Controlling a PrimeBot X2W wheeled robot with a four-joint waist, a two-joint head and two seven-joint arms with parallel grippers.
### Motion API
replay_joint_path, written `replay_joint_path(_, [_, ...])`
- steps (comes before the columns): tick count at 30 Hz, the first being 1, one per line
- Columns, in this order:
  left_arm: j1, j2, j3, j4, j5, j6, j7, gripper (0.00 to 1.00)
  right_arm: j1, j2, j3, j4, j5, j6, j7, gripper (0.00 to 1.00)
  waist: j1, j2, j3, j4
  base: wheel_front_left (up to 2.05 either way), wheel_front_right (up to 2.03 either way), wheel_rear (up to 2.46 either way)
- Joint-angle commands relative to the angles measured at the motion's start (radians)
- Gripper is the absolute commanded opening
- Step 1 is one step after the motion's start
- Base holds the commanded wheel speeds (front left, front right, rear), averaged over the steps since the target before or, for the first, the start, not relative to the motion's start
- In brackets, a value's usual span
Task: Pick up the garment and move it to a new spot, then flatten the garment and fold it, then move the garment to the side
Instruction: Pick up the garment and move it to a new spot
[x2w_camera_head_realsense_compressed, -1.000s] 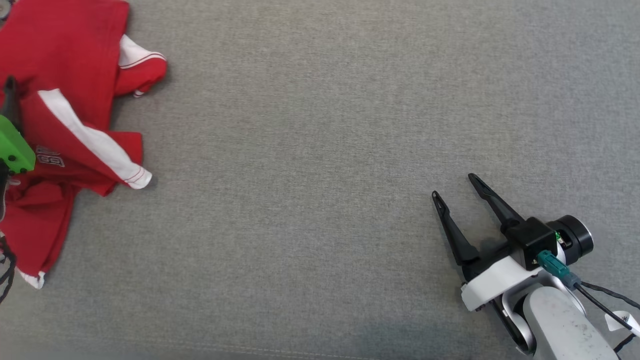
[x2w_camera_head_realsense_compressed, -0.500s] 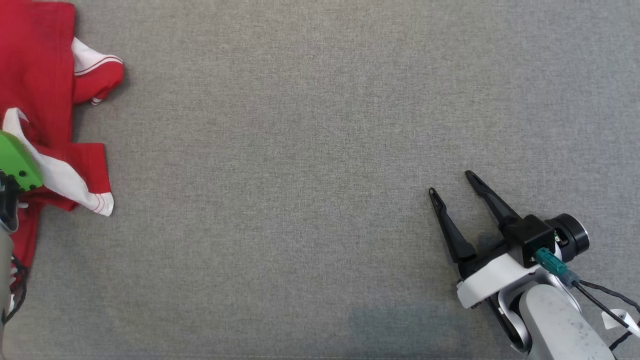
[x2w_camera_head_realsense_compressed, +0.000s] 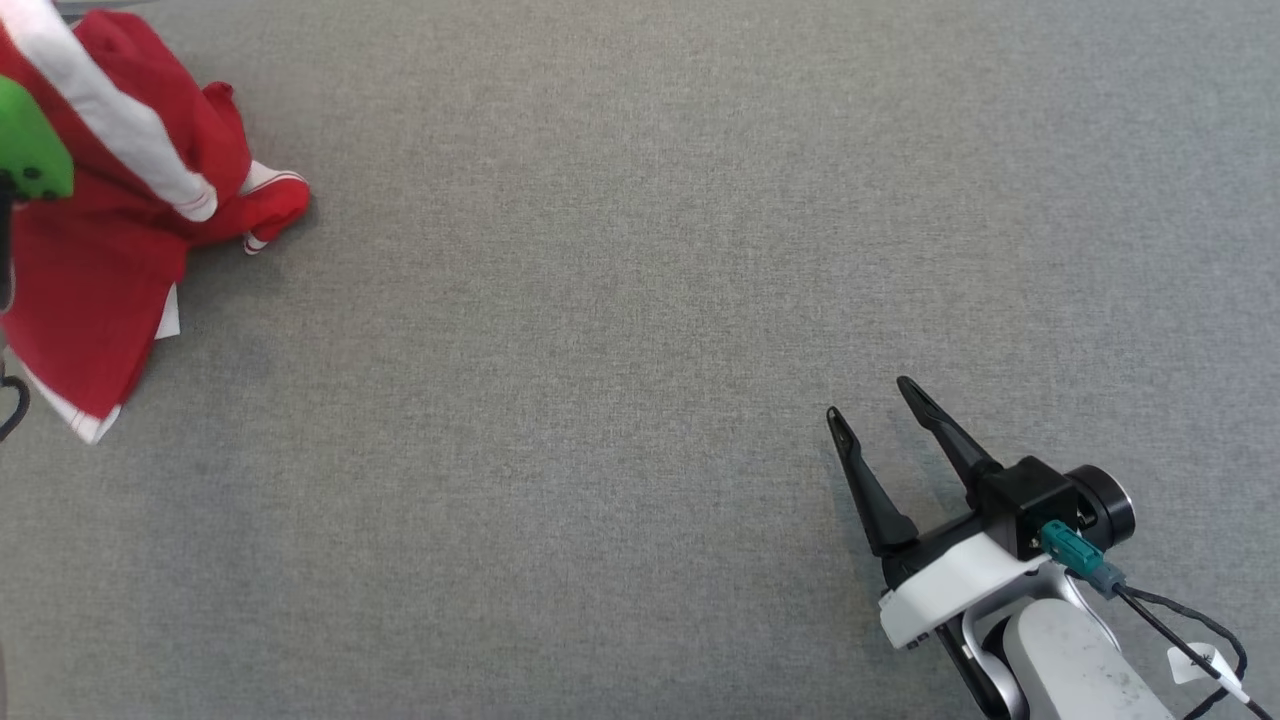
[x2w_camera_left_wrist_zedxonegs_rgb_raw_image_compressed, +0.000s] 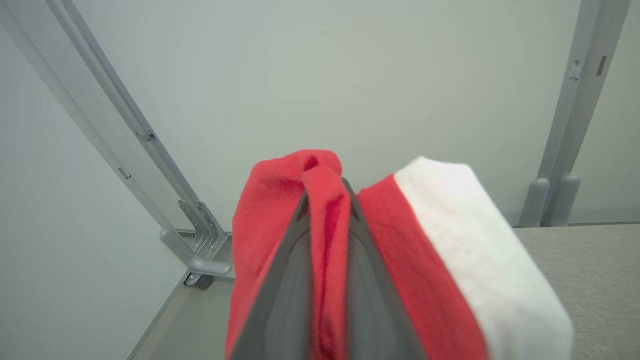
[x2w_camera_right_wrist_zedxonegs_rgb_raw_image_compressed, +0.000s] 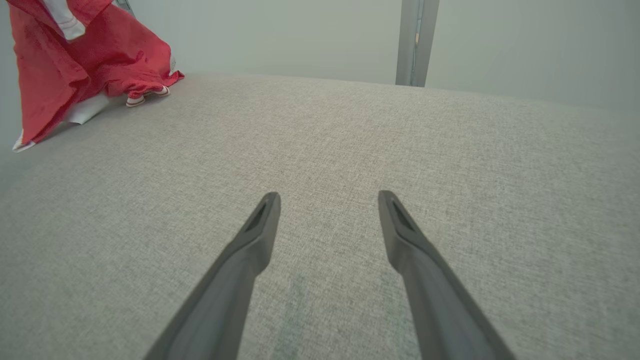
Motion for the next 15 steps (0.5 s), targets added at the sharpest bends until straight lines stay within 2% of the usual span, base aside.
replay_joint_path(1, [-0.025,-0.026,-0.018,-0.021,0.017,-0.017,-0.019,0.0,0.015,0.005,-0.001,0.002,0.008,0.0,-0.003,1.0,0.0,-0.0001,-0.042,-0.023,0.0,0.0,0.0])
replay_joint_path(8, [-0.022,-0.138,-0.082,-0.13,0.026,-0.054,-0.07,0.0,0.038,0.033,-0.007,0.005,0.019,0.0,-0.003,1.0,0.0,-0.0001,-0.083,-0.106,0.0,0.0,0.0])
replay_joint_path(15, [0.058,-0.276,-0.157,-0.265,0.029,-0.063,-0.084,0.0,0.069,0.049,-0.027,0.01,0.024,0.0,-0.003,1.0,0.0,-0.0001,-0.108,-0.215,0.0,0.0,0.0])
